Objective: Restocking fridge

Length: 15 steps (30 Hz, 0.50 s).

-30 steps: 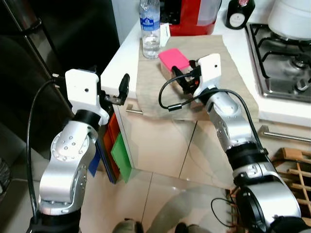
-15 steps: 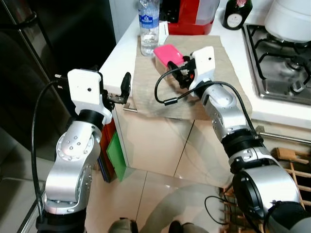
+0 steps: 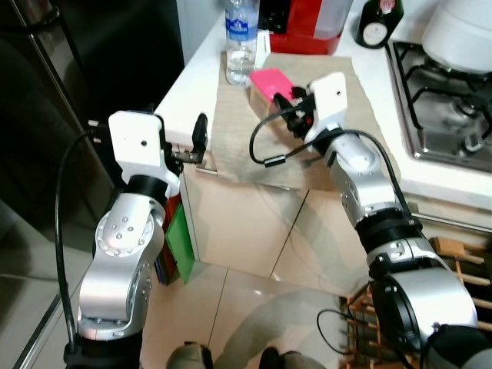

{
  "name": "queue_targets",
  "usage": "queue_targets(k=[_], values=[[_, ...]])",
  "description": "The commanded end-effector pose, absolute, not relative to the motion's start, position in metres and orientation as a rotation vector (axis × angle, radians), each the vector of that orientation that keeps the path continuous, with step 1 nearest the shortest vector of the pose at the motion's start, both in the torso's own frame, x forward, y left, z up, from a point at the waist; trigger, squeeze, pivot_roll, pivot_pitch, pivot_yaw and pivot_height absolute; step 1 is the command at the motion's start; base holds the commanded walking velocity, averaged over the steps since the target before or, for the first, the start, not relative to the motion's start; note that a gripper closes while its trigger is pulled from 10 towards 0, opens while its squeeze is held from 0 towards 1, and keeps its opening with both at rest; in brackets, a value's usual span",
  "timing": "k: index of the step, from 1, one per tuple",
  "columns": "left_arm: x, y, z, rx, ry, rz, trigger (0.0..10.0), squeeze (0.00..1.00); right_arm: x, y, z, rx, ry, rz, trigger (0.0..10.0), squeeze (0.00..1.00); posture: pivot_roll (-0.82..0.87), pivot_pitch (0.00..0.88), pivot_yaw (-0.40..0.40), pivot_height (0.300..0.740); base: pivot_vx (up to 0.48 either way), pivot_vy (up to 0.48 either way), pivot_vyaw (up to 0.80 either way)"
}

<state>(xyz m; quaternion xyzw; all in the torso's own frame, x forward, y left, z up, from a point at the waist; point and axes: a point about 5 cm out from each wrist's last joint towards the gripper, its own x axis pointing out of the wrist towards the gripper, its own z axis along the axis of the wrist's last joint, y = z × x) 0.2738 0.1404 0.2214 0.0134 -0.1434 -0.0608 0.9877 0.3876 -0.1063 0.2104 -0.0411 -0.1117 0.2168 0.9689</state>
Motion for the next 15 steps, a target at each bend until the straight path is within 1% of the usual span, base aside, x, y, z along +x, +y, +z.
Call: queue_targets(k=[1,5,13,15], values=[[0.273,0.137,0.218,0.026,-0.281,-0.133,10.0,0.00,0.386,-0.114,0.209,-0.009,-0.211,0.390,10.0,1.00,0.07,0.126,-0.066,0.740,0.000,0.000,0.00],[0.274,0.135,0.218,0.025,-0.280,-0.142,10.0,0.00,0.380,-0.118,0.209,0.040,-0.214,0.377,10.0,1.00,0.06,0.126,-0.062,0.740,0.000,0.000,0.00],[0.274,0.134,0.216,0.021,-0.275,-0.147,10.0,0.00,0.372,-0.105,0.215,0.084,-0.232,0.458,10.0,1.00,0.06,0.126,-0.065,0.740,0.000,0.000,0.00],[0.274,0.131,0.213,0.013,-0.266,-0.180,10.0,0.00,0.371,-0.101,0.217,0.122,-0.225,0.491,10.0,1.00,0.06,0.127,-0.068,0.740,0.000,0.000,0.00]])
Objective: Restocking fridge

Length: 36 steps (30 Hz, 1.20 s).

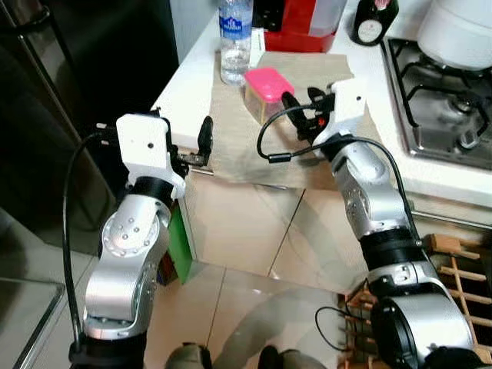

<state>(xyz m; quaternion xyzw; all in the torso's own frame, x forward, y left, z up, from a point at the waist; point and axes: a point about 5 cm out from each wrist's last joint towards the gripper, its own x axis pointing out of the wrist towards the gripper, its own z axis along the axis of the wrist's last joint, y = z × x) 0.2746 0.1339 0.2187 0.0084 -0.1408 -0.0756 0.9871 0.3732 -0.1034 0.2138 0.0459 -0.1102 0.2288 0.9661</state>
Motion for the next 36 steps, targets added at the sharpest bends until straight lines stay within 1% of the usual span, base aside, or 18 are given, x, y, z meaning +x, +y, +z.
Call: queue_targets(k=[1,3,12,24,25,26,27,36], values=[[0.273,0.127,0.212,0.021,-0.264,-0.220,10.0,0.00,0.370,-0.098,0.217,0.138,-0.220,0.508,10.0,1.00,0.06,0.127,-0.068,0.740,0.000,0.000,0.00],[0.272,0.120,0.208,0.038,-0.248,-0.277,10.0,0.00,0.368,-0.096,0.218,0.150,-0.212,0.527,10.0,1.00,0.06,0.126,-0.072,0.740,0.000,0.000,0.00],[0.272,0.116,0.207,0.037,-0.249,-0.289,10.0,0.00,0.362,-0.085,0.226,0.143,-0.221,0.600,10.0,1.00,0.05,0.126,-0.079,0.740,0.000,0.000,0.00],[0.271,0.113,0.205,0.029,-0.255,-0.295,10.0,0.00,0.377,-0.087,0.210,0.068,-0.112,0.581,10.0,1.00,0.05,0.128,-0.090,0.740,0.000,0.000,0.00],[0.271,0.113,0.205,0.028,-0.255,-0.294,10.0,0.00,0.380,-0.088,0.209,0.066,-0.098,0.574,10.0,0.51,0.05,0.128,-0.091,0.740,0.000,0.000,0.00],[0.271,0.113,0.205,0.027,-0.256,-0.294,10.0,0.00,0.381,-0.088,0.208,0.067,-0.090,0.570,10.0,0.51,0.05,0.128,-0.091,0.740,0.000,0.000,0.00],[0.271,0.113,0.205,0.027,-0.258,-0.293,10.0,0.00,0.383,-0.087,0.208,0.064,-0.086,0.566,10.0,0.00,0.05,0.130,-0.093,0.740,0.000,0.000,0.00],[0.269,0.113,0.205,0.026,-0.259,-0.286,10.0,0.00,0.392,-0.077,0.201,0.068,-0.037,0.569,10.0,0.00,0.07,0.136,-0.102,0.740,0.000,0.000,0.00]])
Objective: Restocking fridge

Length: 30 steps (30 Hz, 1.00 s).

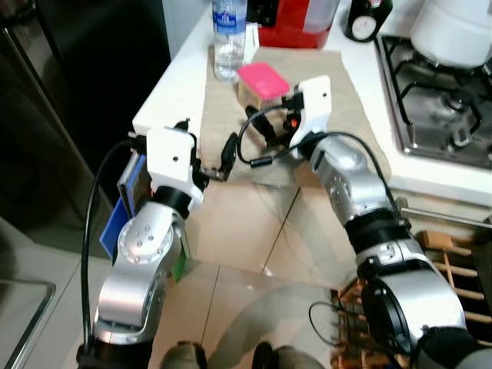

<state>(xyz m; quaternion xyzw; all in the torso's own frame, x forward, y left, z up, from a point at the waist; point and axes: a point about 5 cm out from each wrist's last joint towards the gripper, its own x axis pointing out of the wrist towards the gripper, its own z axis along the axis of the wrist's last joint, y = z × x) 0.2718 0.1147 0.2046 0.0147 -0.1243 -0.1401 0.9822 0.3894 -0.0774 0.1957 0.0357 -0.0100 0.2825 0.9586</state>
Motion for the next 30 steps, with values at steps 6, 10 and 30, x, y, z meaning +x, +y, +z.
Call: queue_targets(k=[6,10,30], values=[[0.269,0.113,0.205,0.025,-0.257,-0.281,10.0,0.00,0.395,-0.075,0.199,0.088,-0.012,0.558,10.0,0.00,0.07,0.139,-0.106,0.740,0.000,0.000,0.00],[0.269,0.112,0.205,0.023,-0.256,-0.281,10.0,0.00,0.399,-0.075,0.199,0.060,-0.020,0.546,10.0,0.00,0.07,0.141,-0.107,0.740,0.000,0.000,0.00],[0.268,0.111,0.204,0.020,-0.258,-0.274,10.0,0.00,0.393,-0.071,0.217,0.044,-0.153,0.708,10.0,0.00,0.07,0.140,-0.119,0.740,0.000,0.000,0.00]])
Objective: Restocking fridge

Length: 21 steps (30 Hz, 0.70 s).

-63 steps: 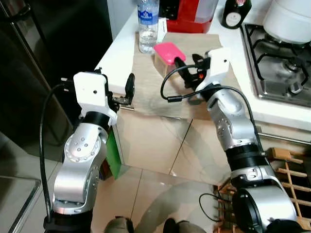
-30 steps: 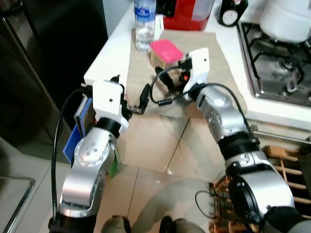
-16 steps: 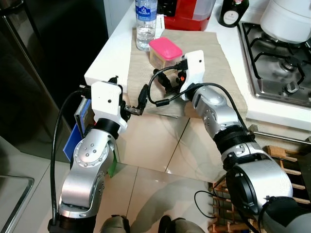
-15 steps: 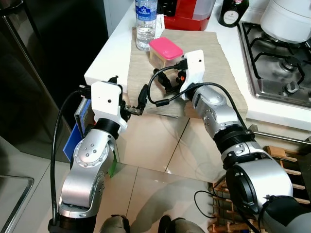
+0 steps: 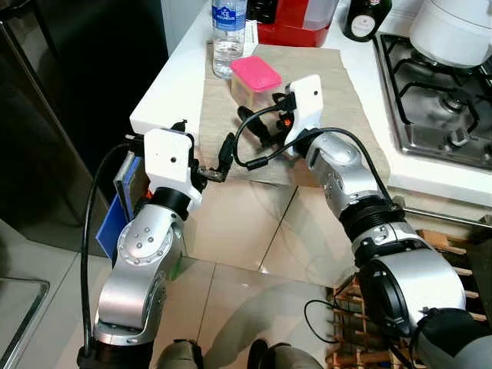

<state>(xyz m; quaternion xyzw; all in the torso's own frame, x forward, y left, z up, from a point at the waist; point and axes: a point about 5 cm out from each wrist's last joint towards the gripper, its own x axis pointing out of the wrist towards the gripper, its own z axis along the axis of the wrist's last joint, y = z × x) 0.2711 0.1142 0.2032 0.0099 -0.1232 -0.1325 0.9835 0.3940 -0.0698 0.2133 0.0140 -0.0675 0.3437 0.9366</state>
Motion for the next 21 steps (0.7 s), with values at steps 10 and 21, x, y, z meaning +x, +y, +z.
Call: queue_targets(k=[10,21], values=[[0.268,0.111,0.204,0.016,-0.258,-0.274,10.0,0.00,0.398,-0.089,0.222,-0.015,-0.159,0.591,10.0,0.00,0.06,0.142,-0.120,0.740,0.000,0.000,0.00],[0.268,0.110,0.204,0.014,-0.258,-0.272,10.0,0.00,0.395,-0.074,0.216,-0.004,-0.128,0.600,10.0,0.00,0.06,0.141,-0.127,0.740,0.000,0.000,0.00]])
